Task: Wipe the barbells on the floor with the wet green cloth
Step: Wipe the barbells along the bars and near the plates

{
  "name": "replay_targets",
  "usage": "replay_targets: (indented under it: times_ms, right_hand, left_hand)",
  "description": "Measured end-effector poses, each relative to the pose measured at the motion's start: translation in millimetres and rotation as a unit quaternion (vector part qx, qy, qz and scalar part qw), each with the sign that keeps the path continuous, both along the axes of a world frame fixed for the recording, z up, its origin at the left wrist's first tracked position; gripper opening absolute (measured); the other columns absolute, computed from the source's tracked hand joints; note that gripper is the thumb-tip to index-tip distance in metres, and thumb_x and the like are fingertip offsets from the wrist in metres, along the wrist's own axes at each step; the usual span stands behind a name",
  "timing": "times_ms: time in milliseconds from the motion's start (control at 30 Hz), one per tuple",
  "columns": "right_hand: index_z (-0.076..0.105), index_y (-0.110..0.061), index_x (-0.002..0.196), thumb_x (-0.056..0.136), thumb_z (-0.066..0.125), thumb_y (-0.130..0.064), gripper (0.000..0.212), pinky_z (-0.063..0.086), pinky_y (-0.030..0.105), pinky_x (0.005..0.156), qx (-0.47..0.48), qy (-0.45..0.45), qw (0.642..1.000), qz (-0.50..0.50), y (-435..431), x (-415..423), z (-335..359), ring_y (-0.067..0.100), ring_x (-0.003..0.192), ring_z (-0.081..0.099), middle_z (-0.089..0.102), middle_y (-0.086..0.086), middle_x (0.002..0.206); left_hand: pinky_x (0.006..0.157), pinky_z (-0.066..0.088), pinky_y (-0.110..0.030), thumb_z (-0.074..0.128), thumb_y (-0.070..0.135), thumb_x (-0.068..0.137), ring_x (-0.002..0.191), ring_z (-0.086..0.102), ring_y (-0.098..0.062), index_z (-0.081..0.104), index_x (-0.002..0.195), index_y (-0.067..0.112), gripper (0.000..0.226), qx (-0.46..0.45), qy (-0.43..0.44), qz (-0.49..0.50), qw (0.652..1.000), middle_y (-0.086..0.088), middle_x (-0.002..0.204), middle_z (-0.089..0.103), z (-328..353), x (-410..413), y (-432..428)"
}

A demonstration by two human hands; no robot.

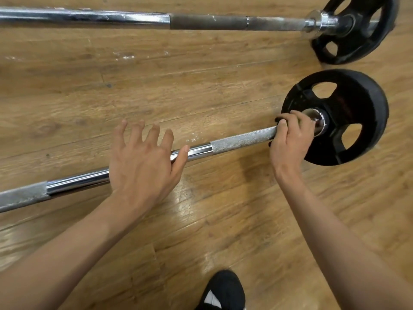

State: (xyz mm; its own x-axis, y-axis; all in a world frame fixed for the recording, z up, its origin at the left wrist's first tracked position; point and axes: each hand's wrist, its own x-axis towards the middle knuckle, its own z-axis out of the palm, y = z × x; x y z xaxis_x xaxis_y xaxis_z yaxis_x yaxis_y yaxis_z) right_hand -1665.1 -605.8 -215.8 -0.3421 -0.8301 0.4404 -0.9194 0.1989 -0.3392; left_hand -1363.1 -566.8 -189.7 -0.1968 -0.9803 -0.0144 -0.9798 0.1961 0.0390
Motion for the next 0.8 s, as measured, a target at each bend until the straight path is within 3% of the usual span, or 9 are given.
replay_targets:
  times_ms: [100,200,300,367,433,533,600,700,800]
  right_hand:
    - [0.076,-0.005,0.100,0.105,0.042,-0.024,0.040,0.042,0.056,0.098,0.010,0.024,0.998,0.055,13.6,52.0,6.2,0.034,0.103,0.056,0.066,0.014,0.107]
    - [0.075,-0.009,0.111,0.107,0.043,-0.026,0.036,0.040,0.049,0.102,0.029,0.030,0.980,0.197,51.0,116.8,5.5,0.030,0.108,0.054,0.066,0.011,0.115]
    - [0.072,-0.015,0.126,0.107,0.048,-0.027,0.033,0.038,0.048,0.110,0.043,0.088,0.939,0.328,60.5,107.7,10.8,0.031,0.113,0.056,0.066,0.010,0.125]
    - [0.071,-0.017,0.128,0.109,0.045,-0.030,0.034,0.036,0.048,0.111,0.052,0.128,0.942,0.306,54.4,61.0,13.1,0.032,0.114,0.059,0.065,0.010,0.126]
    - [0.071,-0.014,0.123,0.110,0.041,-0.032,0.037,0.037,0.050,0.113,0.060,0.142,0.966,0.206,49.2,3.6,14.8,0.033,0.115,0.060,0.066,0.009,0.124]
    - [0.072,-0.006,0.113,0.110,0.038,-0.028,0.040,0.041,0.051,0.108,0.085,0.098,0.988,0.085,40.1,-45.9,21.7,0.035,0.117,0.059,0.068,0.014,0.120]
    - [0.072,-0.004,0.105,0.105,0.038,-0.024,0.040,0.042,0.049,0.101,0.091,0.066,0.993,0.040,38.8,-25.9,24.6,0.037,0.109,0.058,0.069,0.016,0.112]
    - [0.071,-0.005,0.099,0.106,0.038,-0.021,0.036,0.039,0.047,0.092,0.084,0.060,0.989,0.111,70.3,57.9,17.5,0.036,0.096,0.054,0.063,0.014,0.101]
    - [0.072,-0.011,0.117,0.110,0.038,-0.028,0.039,0.042,0.047,0.095,0.097,0.056,0.962,0.249,100.3,98.4,20.9,0.032,0.103,0.056,0.063,0.010,0.111]
  left_hand:
    - [0.121,0.021,-0.056,0.017,0.061,0.106,0.137,0.050,-0.039,0.067,0.130,0.014,0.073,0.000,0.001,0.001,1.000,-0.012,0.132,0.069,0.3,-1.2,4.6]
    - [0.121,0.020,-0.055,0.018,0.061,0.106,0.136,0.050,-0.039,0.067,0.131,0.014,0.072,0.002,0.002,0.001,1.000,-0.012,0.133,0.069,0.4,-3.9,11.0]
    - [0.121,0.020,-0.057,0.018,0.060,0.107,0.137,0.050,-0.040,0.065,0.134,0.013,0.071,0.000,0.011,-0.008,1.000,-0.013,0.136,0.067,0.0,-2.8,17.7]
    - [0.120,0.019,-0.057,0.018,0.060,0.106,0.139,0.049,-0.041,0.061,0.138,0.013,0.071,0.007,0.015,-0.017,1.000,-0.014,0.138,0.066,1.5,-0.5,21.9]
    - [0.120,0.019,-0.058,0.017,0.061,0.105,0.140,0.047,-0.041,0.058,0.141,0.012,0.073,0.019,0.021,-0.030,0.999,-0.014,0.140,0.064,3.7,-1.5,26.8]
    - [0.120,0.020,-0.059,0.019,0.062,0.105,0.139,0.047,-0.042,0.058,0.141,0.011,0.073,0.029,0.028,-0.027,0.999,-0.015,0.140,0.064,5.3,-3.9,35.4]
    - [0.120,0.021,-0.059,0.020,0.062,0.105,0.140,0.047,-0.042,0.059,0.140,0.011,0.073,0.032,0.030,-0.027,0.999,-0.015,0.142,0.063,6.0,-6.4,41.4]
    - [0.120,0.020,-0.060,0.023,0.061,0.105,0.140,0.048,-0.043,0.059,0.140,0.010,0.071,0.033,0.034,-0.036,0.998,-0.017,0.144,0.061,8.2,-7.5,51.2]
    - [0.121,0.019,-0.061,0.025,0.060,0.105,0.143,0.045,-0.042,0.054,0.146,0.010,0.071,0.045,0.036,-0.046,0.997,-0.018,0.150,0.056,9.7,-8.1,61.2]
